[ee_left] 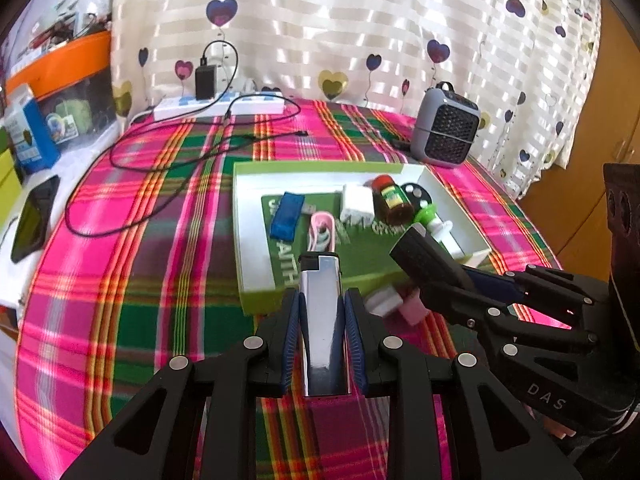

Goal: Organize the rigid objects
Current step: 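Carry the lighter and gadget over the green box and lower them with both tools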

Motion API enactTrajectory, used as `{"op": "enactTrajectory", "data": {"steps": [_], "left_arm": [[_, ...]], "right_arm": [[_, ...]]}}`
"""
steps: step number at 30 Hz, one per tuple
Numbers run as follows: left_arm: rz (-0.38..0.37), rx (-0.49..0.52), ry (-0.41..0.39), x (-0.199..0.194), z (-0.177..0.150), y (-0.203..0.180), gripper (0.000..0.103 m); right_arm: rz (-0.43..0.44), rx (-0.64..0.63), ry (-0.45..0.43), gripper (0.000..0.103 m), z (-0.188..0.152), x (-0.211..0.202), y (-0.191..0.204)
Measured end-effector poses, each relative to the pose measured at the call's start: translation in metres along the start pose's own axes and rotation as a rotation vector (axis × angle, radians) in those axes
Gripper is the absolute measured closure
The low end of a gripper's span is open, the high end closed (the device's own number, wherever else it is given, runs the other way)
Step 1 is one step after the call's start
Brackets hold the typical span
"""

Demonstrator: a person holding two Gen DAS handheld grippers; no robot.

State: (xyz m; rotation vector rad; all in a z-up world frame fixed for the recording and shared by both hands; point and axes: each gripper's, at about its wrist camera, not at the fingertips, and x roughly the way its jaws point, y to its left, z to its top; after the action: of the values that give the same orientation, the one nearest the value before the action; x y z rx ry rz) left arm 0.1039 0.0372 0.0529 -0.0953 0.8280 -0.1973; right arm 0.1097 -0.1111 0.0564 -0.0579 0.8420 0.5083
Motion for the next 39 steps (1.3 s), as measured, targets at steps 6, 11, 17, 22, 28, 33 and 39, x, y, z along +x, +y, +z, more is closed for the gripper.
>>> {"op": "enactTrajectory", "data": {"steps": [6,11,17,22,28,33,39], "left_arm": [[0.004,0.011,-0.006,0.009,0.015,0.002,0.081],[0.005,0.015,-0.009,0.016,0.022,0.004,0.081],[0.008,-0.003,-0.001,0.025,0.027,0.01,0.081],[0.015,-0.014,0.012,0.037,0.031,0.015,0.081],[0.009,-0.019,0.024,0.049,0.033,0.016,0.081],[0.008,-0.02,0.042,0.06,0.036,0.018,0.081],[0.003,-0.019,0.04,0.065,0.039,0.019,0.081]], "right_arm": [[-0.001,0.023,-0.002,0.079,0.014,0.006,-0.01],[-0.004,0.036,-0.007,0.079,0.025,0.011,-0.016],[-0.011,0.027,0.001,0.079,0.039,0.022,-0.018],[-0.011,0.039,0.023,0.079,0.05,0.039,-0.021],[-0.012,0.052,0.043,0.079,0.061,0.058,-0.021],[-0.005,0.077,0.062,0.079,0.069,0.074,-0.025],[-0.01,0.089,0.09,0.079,0.074,0.091,-0.027]]}}
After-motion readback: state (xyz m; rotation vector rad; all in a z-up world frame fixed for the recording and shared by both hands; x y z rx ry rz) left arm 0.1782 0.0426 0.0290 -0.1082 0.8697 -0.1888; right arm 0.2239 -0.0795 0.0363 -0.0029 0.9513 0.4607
